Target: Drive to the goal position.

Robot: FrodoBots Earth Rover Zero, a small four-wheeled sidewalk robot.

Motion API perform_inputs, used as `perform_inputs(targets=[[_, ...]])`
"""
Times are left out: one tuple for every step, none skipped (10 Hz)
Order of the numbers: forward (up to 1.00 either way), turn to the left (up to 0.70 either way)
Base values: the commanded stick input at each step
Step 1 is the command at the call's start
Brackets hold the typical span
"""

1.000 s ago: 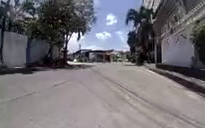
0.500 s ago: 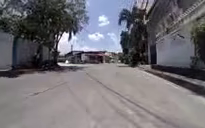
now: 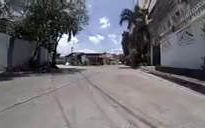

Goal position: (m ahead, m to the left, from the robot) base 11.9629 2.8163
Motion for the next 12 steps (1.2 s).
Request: perform_inputs(targets=[[1.0, -0.02], [1.0, -0.23], [1.0, -0.29], [1.0, -0.29], [1.0, -0.29], [1.0, -0.29], [1.0, -0.29], [1.0, -0.29], [1.0, -0.29], [1.0, -0.29], [1.0, -0.29], [1.0, -0.29]])
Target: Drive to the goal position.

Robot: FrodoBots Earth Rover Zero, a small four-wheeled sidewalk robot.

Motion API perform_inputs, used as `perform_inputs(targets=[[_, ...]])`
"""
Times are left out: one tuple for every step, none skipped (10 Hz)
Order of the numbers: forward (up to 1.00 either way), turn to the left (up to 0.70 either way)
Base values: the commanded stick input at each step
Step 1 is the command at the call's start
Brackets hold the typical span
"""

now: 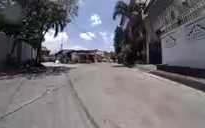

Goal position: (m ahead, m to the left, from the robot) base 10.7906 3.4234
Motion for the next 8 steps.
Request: perform_inputs(targets=[[1.0, -0.03], [1.0, 0.11], [1.0, 0.11], [1.0, 0.11], [1.0, 0.11], [1.0, 0.11], [1.0, 0.11], [1.0, 0.11]])
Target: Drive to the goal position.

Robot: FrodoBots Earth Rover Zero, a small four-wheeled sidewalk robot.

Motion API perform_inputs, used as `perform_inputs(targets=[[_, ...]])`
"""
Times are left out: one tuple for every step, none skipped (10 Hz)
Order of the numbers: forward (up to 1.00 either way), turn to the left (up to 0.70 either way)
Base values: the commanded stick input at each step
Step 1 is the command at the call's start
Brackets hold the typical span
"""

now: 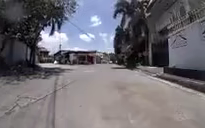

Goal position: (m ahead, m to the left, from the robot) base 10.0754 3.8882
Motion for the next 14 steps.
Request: perform_inputs(targets=[[1.0, 0.11], [1.0, 0.11], [1.0, 0.11], [1.0, -0.02], [1.0, -0.29], [1.0, -0.29], [1.0, -0.29], [1.0, -0.29], [1.0, -0.29], [1.0, -0.29], [1.0, -0.29], [1.0, -0.29], [1.0, -0.29], [1.0, -0.29]])
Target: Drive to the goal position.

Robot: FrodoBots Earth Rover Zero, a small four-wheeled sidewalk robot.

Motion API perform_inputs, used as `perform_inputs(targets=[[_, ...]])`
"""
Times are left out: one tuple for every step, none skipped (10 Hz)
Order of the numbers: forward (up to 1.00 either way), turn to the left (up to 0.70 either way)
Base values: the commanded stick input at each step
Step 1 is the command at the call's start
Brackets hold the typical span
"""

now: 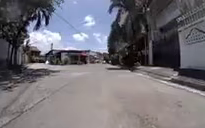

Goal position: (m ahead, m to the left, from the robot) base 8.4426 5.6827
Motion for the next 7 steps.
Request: perform_inputs(targets=[[1.0, -0.29], [1.0, -0.29], [1.0, -0.29], [1.0, -0.29], [1.0, -0.29], [1.0, -0.29], [1.0, -0.11]])
